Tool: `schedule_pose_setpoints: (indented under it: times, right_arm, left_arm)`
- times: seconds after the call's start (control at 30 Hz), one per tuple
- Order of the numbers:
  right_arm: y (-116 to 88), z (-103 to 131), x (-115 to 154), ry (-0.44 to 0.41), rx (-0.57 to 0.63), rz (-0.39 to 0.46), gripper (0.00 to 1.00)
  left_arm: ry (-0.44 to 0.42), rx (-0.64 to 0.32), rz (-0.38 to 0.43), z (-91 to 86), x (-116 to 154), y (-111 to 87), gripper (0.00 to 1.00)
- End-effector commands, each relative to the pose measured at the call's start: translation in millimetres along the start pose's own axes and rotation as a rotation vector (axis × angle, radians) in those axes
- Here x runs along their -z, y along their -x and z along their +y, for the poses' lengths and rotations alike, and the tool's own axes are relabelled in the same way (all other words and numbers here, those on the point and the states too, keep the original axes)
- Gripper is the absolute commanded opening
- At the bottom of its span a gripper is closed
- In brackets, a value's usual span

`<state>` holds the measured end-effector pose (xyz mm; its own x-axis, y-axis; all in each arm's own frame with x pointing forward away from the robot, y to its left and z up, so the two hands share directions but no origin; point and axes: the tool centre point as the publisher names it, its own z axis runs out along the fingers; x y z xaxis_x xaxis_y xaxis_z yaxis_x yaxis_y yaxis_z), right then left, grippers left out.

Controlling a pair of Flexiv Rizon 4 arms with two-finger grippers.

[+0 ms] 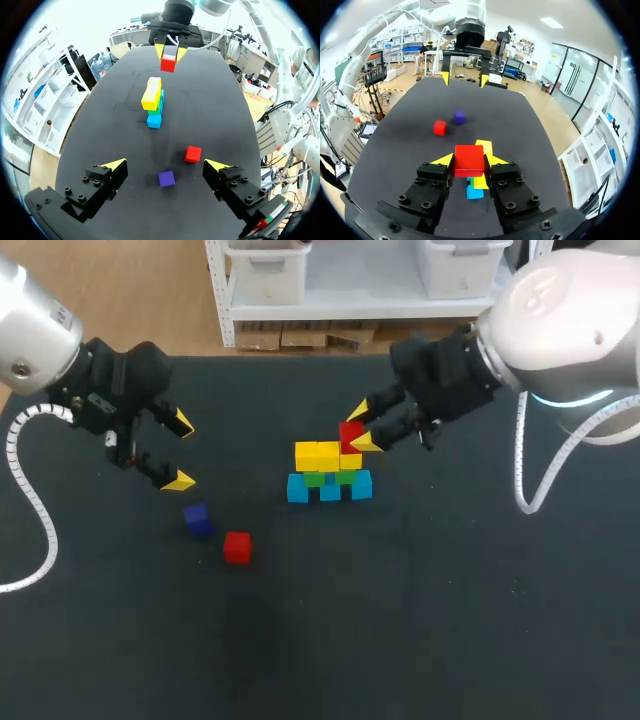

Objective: Place the blue cubes, place green cubes on the blue cubes, place the yellow cubes on the green cubes, then place the red cubes on the yellow cubes, and place purple cube on the red cubes.

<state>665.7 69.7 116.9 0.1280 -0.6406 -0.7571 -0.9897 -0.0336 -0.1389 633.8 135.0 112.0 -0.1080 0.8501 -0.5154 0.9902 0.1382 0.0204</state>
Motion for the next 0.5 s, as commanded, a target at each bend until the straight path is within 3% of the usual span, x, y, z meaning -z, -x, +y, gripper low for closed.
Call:
schedule_pose_setpoints:
  times: [0.03,0.5]
  right_arm:
    - [-5.3,-11.0,-11.9,0.014,-0.009,0.009,0.00]
    - [-8.0,-20.9,-20.4,-0.018,-0.014,0.061,0.00]
  left_arm:
    - [0.001,-0.003,-0.006,-0.1,0.0,-1.6,1.00]
    - [0.001,-0.003,-0.006,-0.1,0.0,-1.6,1.00]
